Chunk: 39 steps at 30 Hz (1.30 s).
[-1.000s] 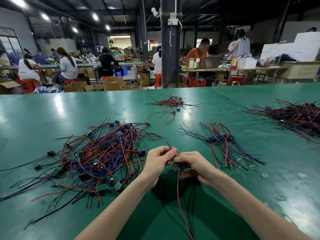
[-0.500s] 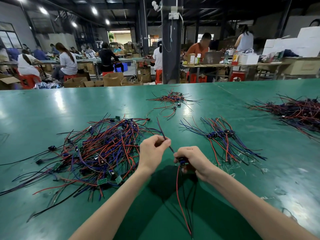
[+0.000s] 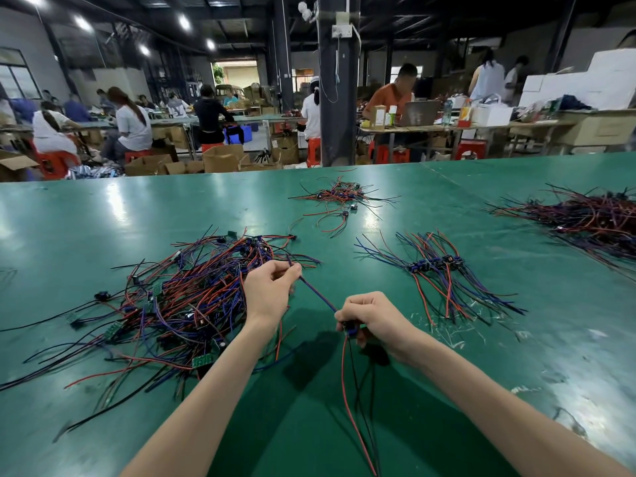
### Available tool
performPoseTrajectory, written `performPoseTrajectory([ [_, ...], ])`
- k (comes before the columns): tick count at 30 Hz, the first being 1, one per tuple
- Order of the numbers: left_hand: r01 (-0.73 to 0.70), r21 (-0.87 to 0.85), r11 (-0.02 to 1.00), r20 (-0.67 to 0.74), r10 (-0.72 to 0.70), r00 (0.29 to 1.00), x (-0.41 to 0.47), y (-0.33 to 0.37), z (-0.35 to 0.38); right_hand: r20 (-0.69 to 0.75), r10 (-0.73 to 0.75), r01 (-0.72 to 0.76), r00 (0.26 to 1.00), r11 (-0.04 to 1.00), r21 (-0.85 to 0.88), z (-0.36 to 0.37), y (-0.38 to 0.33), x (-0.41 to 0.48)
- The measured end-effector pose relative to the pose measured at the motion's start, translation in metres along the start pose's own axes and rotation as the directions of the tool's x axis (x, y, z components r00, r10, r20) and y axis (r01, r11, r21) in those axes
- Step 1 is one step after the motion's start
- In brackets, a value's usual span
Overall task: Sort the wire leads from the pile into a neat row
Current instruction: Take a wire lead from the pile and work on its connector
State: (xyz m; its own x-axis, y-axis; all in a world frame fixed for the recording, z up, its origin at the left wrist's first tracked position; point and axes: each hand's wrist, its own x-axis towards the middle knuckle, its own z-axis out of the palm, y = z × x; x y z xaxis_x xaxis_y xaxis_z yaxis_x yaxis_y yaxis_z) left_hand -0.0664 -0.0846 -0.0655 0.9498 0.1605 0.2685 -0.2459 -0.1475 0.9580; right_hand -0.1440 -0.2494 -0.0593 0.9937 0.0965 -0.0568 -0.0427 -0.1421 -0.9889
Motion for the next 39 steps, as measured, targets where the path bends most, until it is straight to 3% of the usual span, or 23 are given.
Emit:
performPoseTrajectory([
  [9,0.109,-0.163,0.981,0.022,-0.107,0.994,0.003,-0.006,0.0,0.08,0.056,-0.059,0.995,0.998,0.028,-0.006,0.001,0.001],
  [21,0.105,-0.312,0.944,0.022,-0.103,0.994,-0.002,0.004,-0.002,0.29,0.063,-0.09,0.955,0.993,0.082,-0.018,0.004,0.001],
  [39,0.113,-0.347,0.931,0.054,-0.1,0.993,-0.01,0.001,0.011,0.198,0.155,-0.167,0.968,0.985,0.044,-0.021,0.0,0.004],
])
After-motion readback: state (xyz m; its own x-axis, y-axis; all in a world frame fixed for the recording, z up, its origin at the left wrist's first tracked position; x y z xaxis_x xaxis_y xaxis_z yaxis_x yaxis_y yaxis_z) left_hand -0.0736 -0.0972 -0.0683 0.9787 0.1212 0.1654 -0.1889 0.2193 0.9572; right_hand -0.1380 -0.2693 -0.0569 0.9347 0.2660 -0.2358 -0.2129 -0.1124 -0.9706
